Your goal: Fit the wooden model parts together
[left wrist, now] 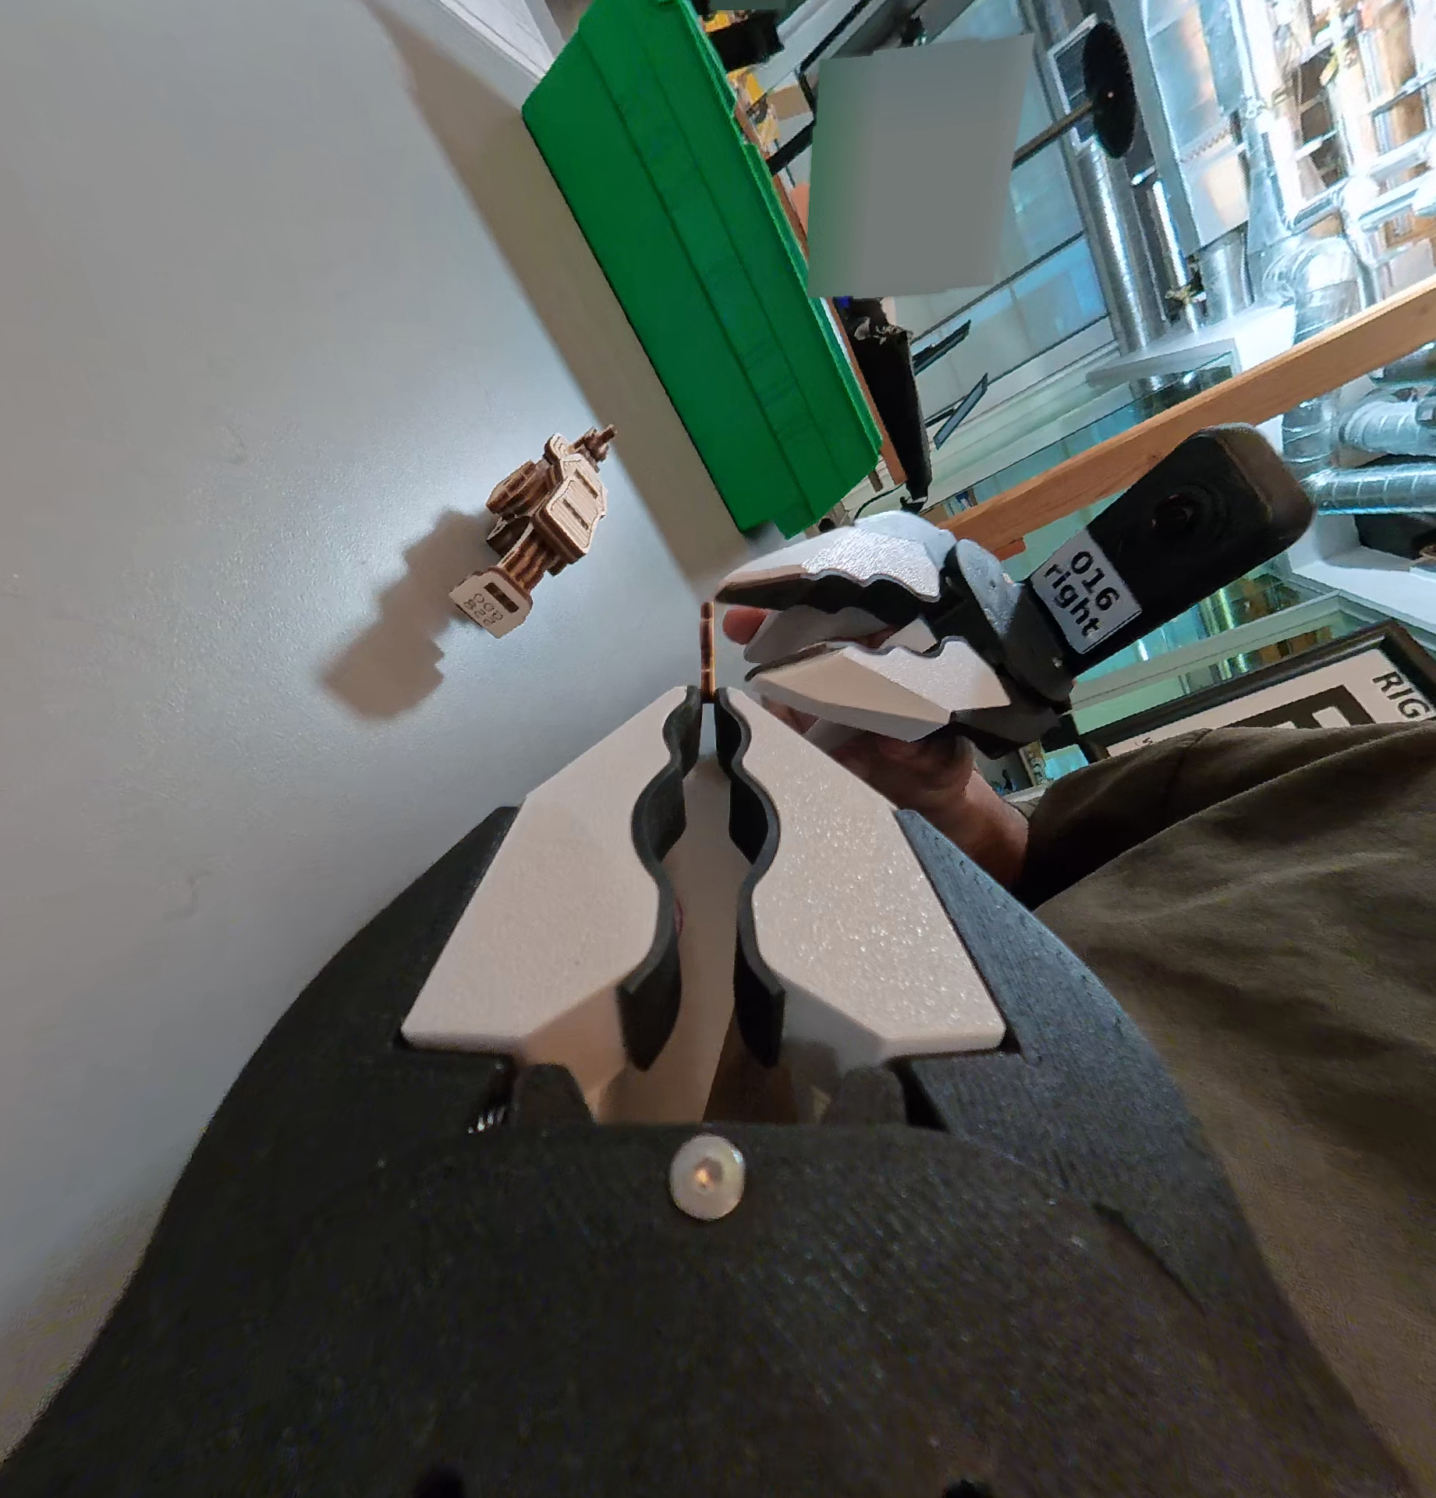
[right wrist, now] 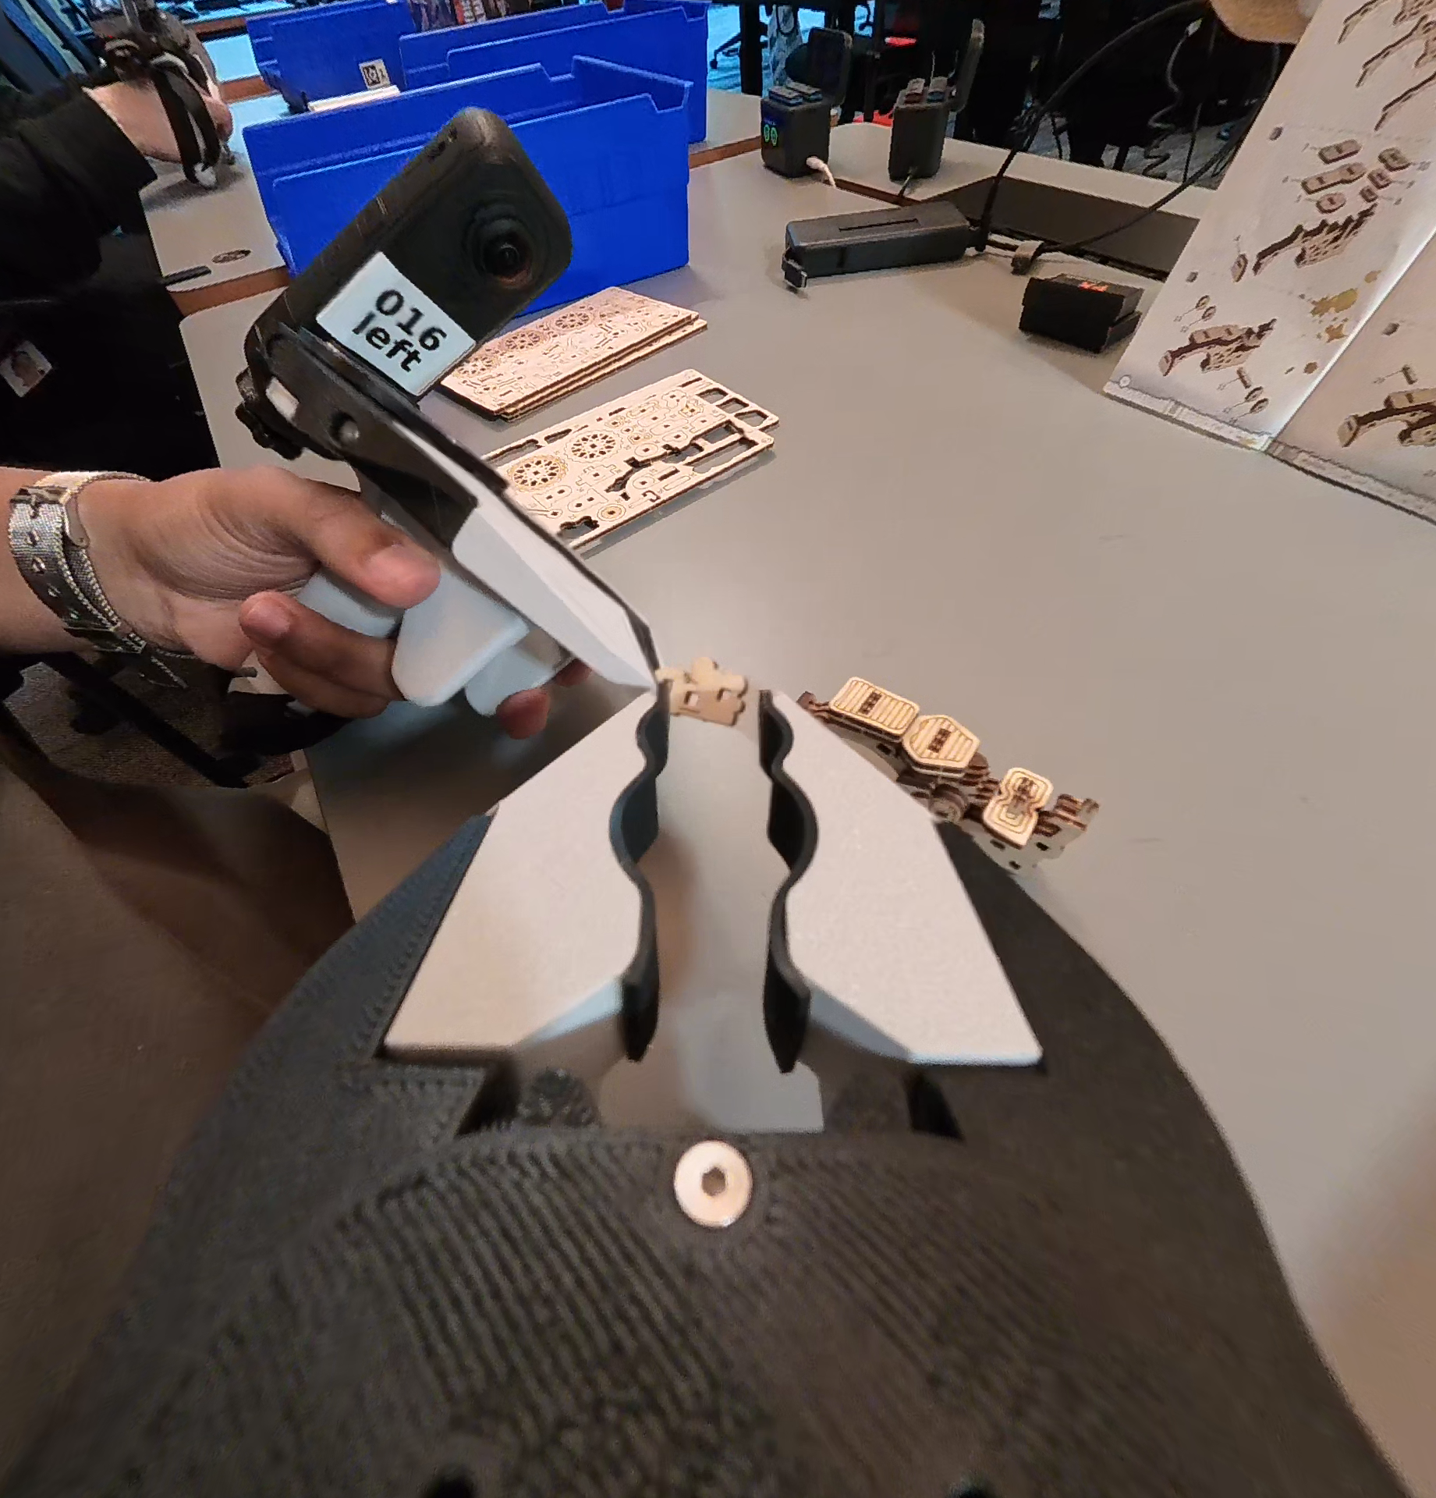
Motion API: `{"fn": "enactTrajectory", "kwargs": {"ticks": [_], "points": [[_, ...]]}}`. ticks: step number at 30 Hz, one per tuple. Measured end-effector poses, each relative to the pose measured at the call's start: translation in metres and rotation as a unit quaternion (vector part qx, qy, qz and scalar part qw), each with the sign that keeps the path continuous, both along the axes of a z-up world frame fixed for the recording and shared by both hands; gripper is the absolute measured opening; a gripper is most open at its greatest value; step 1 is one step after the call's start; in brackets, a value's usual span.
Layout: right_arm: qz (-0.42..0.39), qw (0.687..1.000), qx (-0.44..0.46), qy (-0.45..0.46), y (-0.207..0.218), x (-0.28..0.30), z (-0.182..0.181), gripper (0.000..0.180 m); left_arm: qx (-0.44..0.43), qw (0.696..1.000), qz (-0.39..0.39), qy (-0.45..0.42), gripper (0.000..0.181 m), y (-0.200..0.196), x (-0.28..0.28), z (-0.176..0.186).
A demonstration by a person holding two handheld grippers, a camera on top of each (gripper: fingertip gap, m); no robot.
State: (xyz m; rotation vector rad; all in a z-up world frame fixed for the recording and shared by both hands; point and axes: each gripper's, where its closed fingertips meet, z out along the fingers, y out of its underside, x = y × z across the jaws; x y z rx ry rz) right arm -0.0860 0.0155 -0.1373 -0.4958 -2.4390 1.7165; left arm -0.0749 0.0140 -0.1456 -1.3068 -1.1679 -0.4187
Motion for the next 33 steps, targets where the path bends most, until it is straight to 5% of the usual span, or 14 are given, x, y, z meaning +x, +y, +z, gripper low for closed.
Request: {"fn": "enactTrajectory", "kwargs": {"ticks": [9,15,33], "points": [[0.015,1.0,0.015,-0.009,0.005,-0.004,-0.006,0.025,-0.031,0.999,-0.019,-0.033,0.0,-0.001,0.004,-0.015],[0.12,0.993,0.0,-0.002,0.004,0.023,0.0,0.028,-0.055,0.989,-0.111,-0.077,0.0,-0.003,0.023,-0.029],[0.207,0.963,0.138,0.103,0.003,0.054,-0.045,0.016,-0.032,0.972,-0.203,-0.111,0.0,0.006,0.051,-0.032]]}}
